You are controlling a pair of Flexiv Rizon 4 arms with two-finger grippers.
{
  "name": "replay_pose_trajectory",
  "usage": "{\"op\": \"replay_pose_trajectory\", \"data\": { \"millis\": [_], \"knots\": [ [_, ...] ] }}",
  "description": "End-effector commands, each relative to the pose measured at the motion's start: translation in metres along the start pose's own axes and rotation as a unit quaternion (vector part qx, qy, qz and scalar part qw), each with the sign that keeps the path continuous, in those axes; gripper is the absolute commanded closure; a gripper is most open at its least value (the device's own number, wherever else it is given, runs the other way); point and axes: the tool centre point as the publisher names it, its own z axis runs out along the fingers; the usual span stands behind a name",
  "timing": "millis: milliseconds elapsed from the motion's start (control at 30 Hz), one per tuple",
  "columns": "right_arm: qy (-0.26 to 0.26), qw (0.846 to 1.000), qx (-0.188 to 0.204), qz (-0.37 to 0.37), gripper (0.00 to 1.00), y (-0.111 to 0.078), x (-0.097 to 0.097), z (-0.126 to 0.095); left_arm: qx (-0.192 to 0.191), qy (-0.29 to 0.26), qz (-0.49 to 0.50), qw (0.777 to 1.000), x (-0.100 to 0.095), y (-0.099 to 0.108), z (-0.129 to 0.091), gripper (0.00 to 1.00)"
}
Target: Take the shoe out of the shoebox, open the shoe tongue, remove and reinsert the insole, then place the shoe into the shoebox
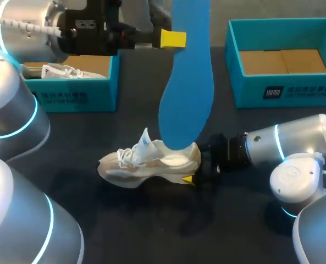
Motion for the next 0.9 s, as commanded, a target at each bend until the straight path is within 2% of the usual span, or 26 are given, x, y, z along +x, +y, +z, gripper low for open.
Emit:
{"op": "replay_pose_trajectory", "data": {
  "millis": [33,200,500,900],
  "knots": [
    [-0.001,1.0,0.0,0.0,1.0,-0.001,0.0,0.003,0.007,-0.002,-0.002,1.0,0.017,0.002,-0.005,1.0],
    [-0.001,1.0,0.0,0.0,1.0,-0.001,0.0,0.003,0.019,0.003,-0.017,1.0,0.031,0.0,-0.003,1.0],
    [-0.001,1.0,0.0,0.0,1.0,-0.001,0.0,0.003,0.052,0.022,-0.063,0.996,0.049,0.014,0.006,1.0],
    [-0.001,1.0,0.0,0.0,1.0,-0.001,0.0,0.003,0.039,0.035,-0.088,0.995,0.059,0.026,0.007,1.0]
  ]
}}
